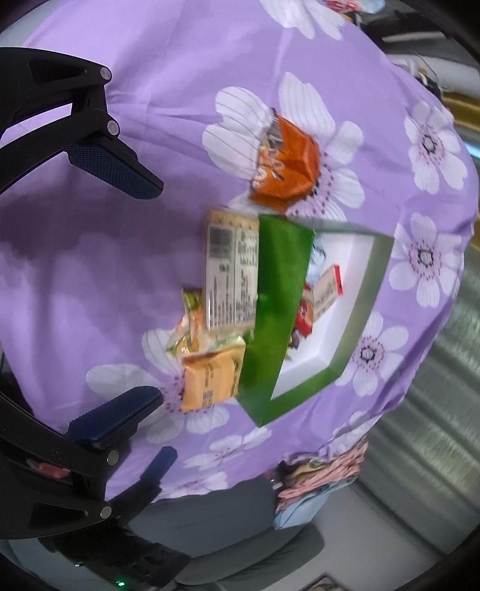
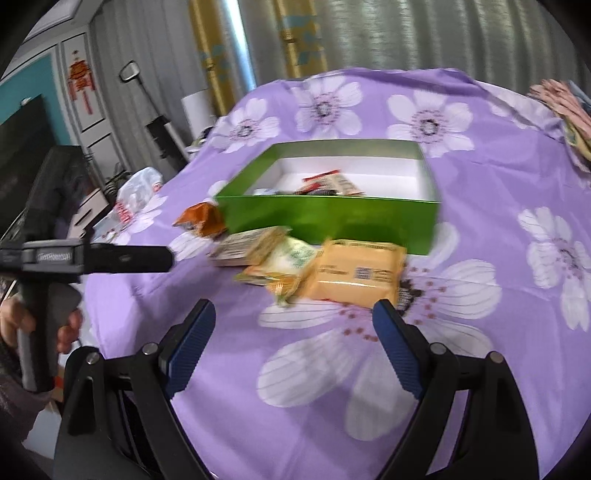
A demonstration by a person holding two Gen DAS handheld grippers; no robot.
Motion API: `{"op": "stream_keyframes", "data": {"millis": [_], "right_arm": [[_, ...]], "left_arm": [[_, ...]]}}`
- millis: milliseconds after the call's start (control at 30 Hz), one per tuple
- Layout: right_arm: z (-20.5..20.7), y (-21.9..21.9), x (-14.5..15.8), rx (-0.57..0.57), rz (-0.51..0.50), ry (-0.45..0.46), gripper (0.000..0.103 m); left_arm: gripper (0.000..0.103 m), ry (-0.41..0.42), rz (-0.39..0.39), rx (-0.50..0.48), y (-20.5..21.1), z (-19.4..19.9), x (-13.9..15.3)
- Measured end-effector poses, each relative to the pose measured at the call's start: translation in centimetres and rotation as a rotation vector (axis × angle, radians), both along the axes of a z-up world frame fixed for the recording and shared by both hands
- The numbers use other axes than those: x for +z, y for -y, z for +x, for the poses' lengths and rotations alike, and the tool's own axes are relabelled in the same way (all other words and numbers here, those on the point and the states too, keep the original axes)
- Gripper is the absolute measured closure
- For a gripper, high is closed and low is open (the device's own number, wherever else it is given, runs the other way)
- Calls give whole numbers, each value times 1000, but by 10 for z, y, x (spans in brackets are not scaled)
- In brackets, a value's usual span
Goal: Organize snacks
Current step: 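Move the right gripper to the cream biscuit packet and grasp it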
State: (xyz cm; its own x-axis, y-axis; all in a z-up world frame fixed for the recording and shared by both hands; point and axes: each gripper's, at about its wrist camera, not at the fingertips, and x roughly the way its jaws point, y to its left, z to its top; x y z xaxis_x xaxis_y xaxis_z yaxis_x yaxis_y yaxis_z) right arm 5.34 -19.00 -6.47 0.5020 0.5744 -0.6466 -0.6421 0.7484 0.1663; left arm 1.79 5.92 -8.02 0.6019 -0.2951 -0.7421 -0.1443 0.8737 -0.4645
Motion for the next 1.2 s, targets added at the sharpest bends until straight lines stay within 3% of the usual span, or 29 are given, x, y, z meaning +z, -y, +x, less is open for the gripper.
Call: {"op": "stream_keyframes", "data": {"millis": [400, 633, 767, 900, 1200], "right_arm": [[4, -49, -23, 129, -40, -16, 29], [16, -67, -25, 151, -48, -10, 37], [25, -79, -28, 166, -65, -4, 46], [34, -89, -29, 177, -83, 0, 52], [51, -100, -33, 183, -112, -4, 56]], "left_arm": [[2, 22, -68, 51, -26, 5, -25], [2, 39, -42, 40, -31, 20, -30], [2, 48, -12, 27, -33, 36, -33], [2, 52, -31, 10, -37, 47, -37], [4, 42, -86, -5, -39, 61, -45]]}}
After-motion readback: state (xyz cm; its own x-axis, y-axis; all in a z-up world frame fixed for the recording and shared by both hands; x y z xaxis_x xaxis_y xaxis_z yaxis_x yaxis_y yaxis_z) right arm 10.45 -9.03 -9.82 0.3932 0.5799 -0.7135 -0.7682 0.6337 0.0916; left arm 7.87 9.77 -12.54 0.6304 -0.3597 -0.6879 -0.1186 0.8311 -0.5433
